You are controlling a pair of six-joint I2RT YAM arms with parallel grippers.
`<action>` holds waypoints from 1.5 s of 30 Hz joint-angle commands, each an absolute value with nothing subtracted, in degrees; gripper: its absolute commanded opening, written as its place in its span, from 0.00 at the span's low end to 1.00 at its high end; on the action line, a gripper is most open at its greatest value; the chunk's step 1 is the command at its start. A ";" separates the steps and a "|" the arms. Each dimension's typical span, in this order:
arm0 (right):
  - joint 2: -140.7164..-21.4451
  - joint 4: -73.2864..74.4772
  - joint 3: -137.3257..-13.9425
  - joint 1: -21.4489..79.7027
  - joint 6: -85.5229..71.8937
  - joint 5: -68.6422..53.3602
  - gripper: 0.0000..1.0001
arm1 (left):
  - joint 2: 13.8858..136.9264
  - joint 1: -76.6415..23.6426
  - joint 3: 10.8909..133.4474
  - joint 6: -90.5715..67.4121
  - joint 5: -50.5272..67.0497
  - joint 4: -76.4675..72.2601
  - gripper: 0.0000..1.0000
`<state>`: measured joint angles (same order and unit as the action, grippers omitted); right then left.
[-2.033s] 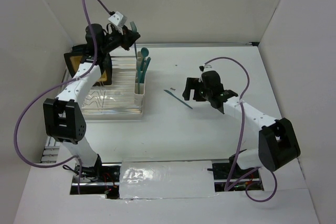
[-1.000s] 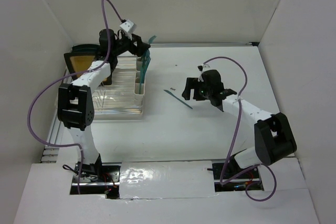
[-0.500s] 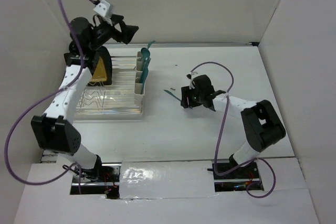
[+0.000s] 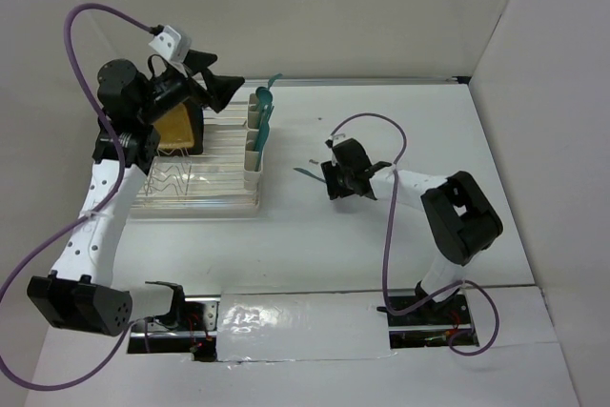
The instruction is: Sort the eating utensils into containers
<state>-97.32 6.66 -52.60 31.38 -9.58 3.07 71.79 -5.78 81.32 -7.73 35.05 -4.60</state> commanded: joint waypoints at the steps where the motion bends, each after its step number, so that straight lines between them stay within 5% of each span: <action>1: -95.11 9.22 -56.77 31.99 -7.91 4.40 0.53 | 69.44 -5.80 79.73 -7.64 37.00 -3.43 0.94; 8: -93.51 7.39 -58.97 32.08 -0.45 0.62 0.54 | 67.76 -5.97 75.85 -8.00 40.51 -3.08 0.94; 24: -110.21 7.91 -65.66 29.80 3.51 -0.88 0.47 | 64.95 -7.47 69.87 -5.19 38.41 -0.71 0.95; 35: -106.97 9.05 -57.49 29.18 -3.23 -0.26 0.00 | 63.28 -7.82 66.53 -7.81 38.76 1.30 0.95; 45: -90.19 0.97 -48.69 29.09 -28.36 -4.81 0.00 | 72.33 -15.55 67.76 -29.87 28.59 3.78 0.86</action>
